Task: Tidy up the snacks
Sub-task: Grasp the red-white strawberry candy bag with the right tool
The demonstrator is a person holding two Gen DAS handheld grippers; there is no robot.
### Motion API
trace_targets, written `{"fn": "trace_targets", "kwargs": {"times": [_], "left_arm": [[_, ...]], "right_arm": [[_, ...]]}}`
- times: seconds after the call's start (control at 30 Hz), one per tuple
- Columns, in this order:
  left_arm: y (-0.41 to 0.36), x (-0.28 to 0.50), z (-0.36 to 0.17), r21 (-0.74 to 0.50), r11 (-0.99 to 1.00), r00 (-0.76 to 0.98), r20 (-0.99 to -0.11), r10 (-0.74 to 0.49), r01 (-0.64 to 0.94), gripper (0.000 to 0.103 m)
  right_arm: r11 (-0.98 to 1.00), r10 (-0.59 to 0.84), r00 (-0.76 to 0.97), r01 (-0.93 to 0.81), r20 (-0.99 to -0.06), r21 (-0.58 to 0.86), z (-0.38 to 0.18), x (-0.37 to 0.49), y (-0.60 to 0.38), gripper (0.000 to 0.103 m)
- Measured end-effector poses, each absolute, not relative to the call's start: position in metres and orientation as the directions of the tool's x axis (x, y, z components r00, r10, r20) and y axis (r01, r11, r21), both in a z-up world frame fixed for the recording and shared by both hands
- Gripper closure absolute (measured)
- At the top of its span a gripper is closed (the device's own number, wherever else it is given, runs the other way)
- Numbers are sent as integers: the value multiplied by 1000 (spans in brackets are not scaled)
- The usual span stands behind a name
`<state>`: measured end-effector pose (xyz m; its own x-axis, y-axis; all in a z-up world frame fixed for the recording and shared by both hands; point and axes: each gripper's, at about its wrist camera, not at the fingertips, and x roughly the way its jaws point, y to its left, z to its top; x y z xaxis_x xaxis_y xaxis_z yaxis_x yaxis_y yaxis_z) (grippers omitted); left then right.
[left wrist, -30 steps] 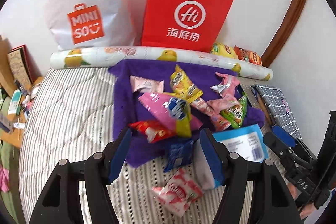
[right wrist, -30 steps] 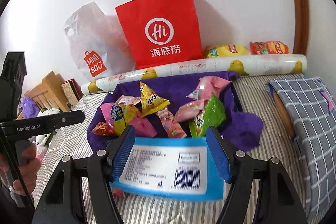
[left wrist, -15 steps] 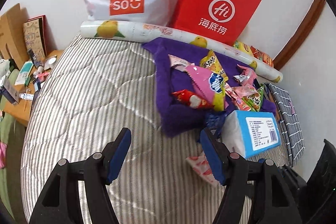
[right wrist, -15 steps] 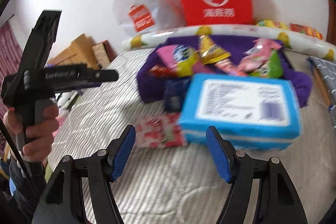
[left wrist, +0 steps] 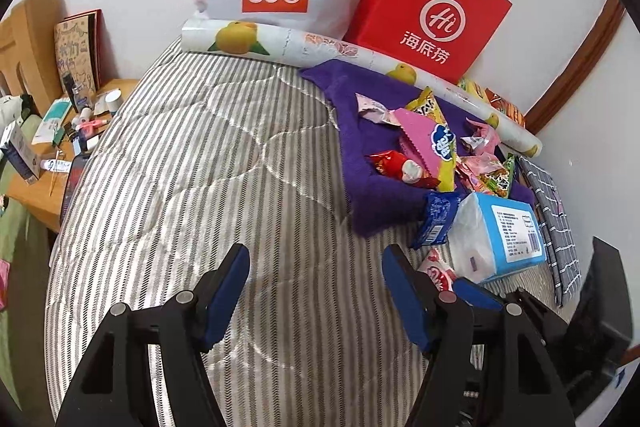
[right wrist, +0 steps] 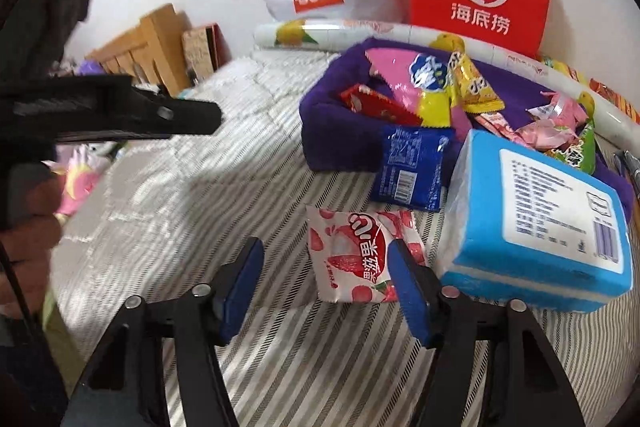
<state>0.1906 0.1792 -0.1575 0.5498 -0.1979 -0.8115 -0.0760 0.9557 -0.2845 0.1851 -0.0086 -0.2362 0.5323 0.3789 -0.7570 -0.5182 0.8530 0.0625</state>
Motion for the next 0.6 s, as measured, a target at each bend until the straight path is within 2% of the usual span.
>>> {"fn": "trace_targets", "kwargs": {"times": [0.13, 0.23, 0.33, 0.47, 0.6], "left_arm": [[183, 189, -159, -278, 957, 550, -813, -189, -82, 36], [184, 188, -160, -282, 956, 548, -814, -192, -83, 36], [183, 186, -161, -277, 957, 546, -816, -190, -81, 36], [179, 184, -160, -272, 959, 544, -818, -189, -75, 36], [173, 181, -159, -267, 962, 542, -819, -190, -65, 36]], "right_arm": [[868, 291, 587, -494, -756, -50, -244, 188, 0, 39], [871, 247, 598, -481, -762, -95, -252, 192, 4, 46], [874, 206, 630, -463, -749, -148, -257, 192, 5, 57], [889, 226, 624, -445, -748, -103, -251, 194, -4, 69], [889, 299, 600, -458, -742, -12, -241, 184, -16, 72]]}}
